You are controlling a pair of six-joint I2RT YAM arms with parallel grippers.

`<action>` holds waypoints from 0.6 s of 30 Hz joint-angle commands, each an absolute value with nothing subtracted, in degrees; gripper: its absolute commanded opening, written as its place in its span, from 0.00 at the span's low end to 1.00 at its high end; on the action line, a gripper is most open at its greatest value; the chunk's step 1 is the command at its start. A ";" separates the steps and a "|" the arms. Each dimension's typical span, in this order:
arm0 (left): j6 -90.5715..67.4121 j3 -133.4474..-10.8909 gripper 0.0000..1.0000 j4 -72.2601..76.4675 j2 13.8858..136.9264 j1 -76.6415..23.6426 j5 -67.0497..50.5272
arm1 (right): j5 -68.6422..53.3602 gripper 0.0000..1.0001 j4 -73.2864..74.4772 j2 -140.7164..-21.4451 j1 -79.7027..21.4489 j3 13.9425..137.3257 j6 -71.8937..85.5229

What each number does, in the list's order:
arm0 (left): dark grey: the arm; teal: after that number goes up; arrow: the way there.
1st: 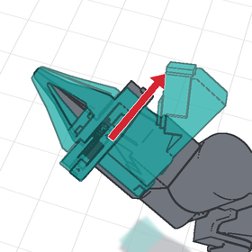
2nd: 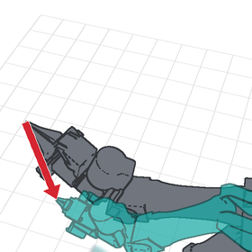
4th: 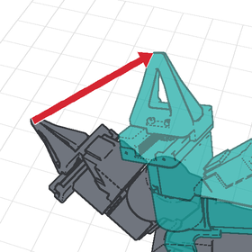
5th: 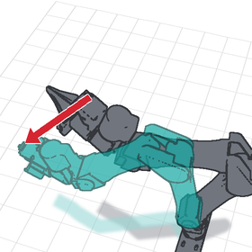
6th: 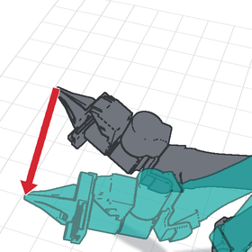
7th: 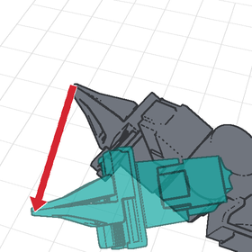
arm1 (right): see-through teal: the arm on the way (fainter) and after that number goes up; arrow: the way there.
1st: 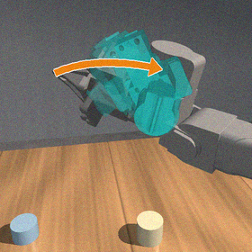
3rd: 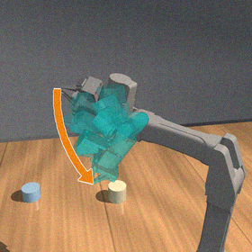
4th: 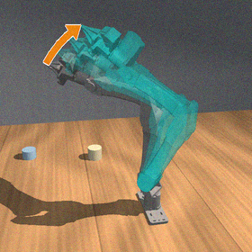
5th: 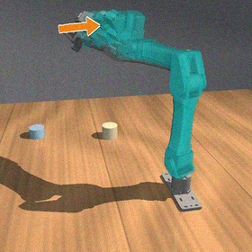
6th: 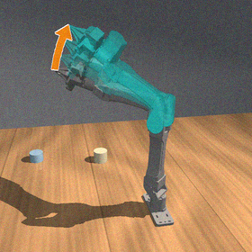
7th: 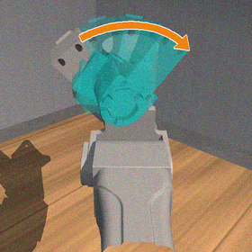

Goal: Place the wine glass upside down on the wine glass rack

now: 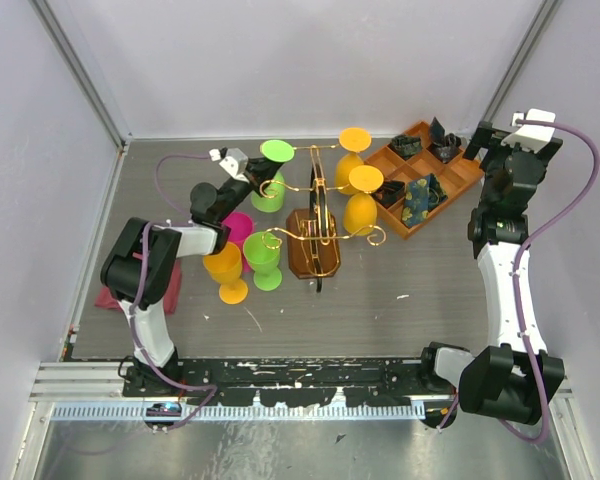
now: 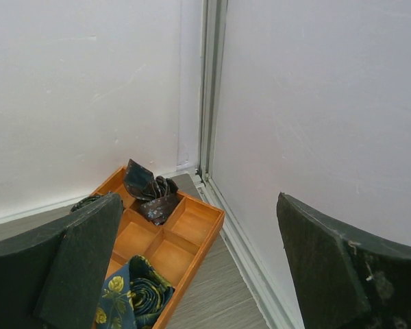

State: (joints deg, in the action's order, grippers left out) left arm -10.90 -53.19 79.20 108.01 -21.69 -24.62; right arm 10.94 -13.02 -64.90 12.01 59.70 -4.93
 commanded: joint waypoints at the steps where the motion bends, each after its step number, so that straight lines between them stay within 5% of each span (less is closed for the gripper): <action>1: -9.16 -55.98 0.00 82.09 110.86 -21.54 -18.86 | 10.21 1.00 -17.03 -64.93 11.87 59.71 -6.10; 18: -8.42 -60.10 0.14 82.09 114.27 -21.48 -16.79 | 10.02 1.00 -17.61 -65.56 11.87 59.51 -6.37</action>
